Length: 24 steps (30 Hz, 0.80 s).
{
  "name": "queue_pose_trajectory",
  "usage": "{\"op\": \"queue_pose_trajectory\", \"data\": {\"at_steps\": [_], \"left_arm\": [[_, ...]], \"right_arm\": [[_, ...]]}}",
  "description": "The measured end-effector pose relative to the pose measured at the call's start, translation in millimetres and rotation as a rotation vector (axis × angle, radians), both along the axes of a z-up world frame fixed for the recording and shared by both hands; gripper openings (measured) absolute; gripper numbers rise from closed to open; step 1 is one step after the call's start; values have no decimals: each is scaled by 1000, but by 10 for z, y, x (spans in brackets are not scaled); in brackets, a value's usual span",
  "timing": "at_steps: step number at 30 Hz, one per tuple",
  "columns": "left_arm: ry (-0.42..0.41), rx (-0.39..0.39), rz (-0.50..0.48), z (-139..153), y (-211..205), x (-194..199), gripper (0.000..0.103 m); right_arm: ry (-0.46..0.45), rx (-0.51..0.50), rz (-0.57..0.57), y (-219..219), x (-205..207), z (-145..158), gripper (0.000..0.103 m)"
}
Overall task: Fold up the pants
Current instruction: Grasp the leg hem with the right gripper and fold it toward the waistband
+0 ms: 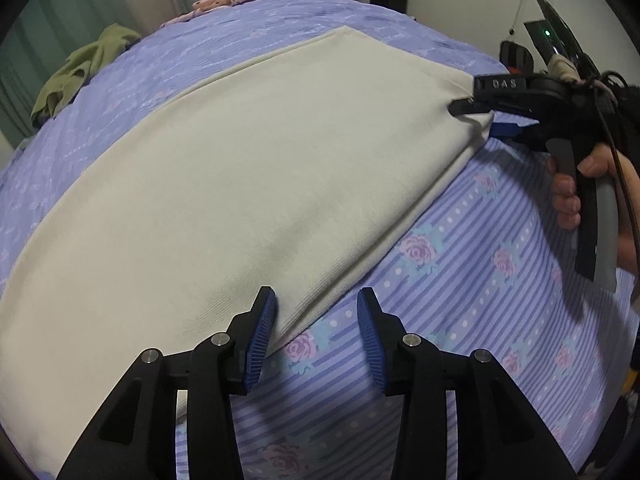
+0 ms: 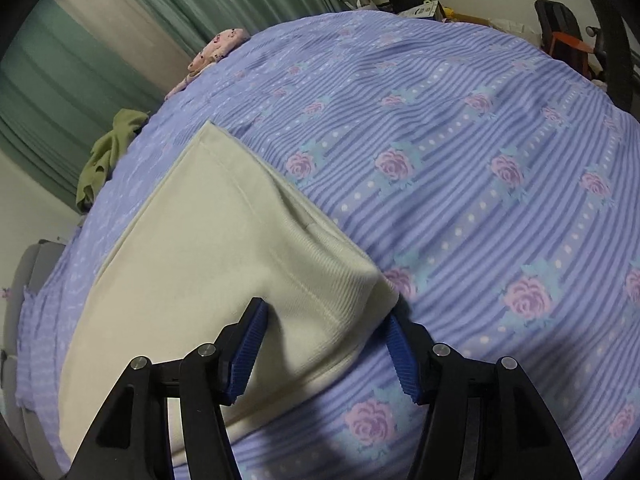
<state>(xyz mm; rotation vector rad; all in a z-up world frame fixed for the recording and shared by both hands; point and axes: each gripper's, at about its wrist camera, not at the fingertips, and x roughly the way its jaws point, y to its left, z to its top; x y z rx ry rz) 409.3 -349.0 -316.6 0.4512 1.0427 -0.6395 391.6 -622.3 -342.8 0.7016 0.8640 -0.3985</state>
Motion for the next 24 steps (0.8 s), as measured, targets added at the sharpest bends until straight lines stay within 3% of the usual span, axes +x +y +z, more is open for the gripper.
{"op": "queue_pose_trajectory", "data": {"at_steps": [2,5,9,12,14,19,24], "left_arm": [[4,-9,13,42,-6,-11,41],[-2,-44,36,242,18,-63,41],[-55,-81,108,634,176,-149,42],[-79,-116,199,925,435,-191,52],[-85,-137,253,1060,630,-197,53],[-84,-191,406,1349,1419,-130,57],[-79,-192,478,1497,2197,-35,58]], "right_arm": [[5,9,-15,-15,-25,58,30],[-42,64,-51,-45,-137,223,22],[-65,-52,-15,175,-102,678,20],[-93,-143,46,388,2,1067,20],[-113,-192,94,549,128,1338,20],[-147,-361,238,1183,339,1913,20],[-147,-497,372,2031,483,2199,20]]}}
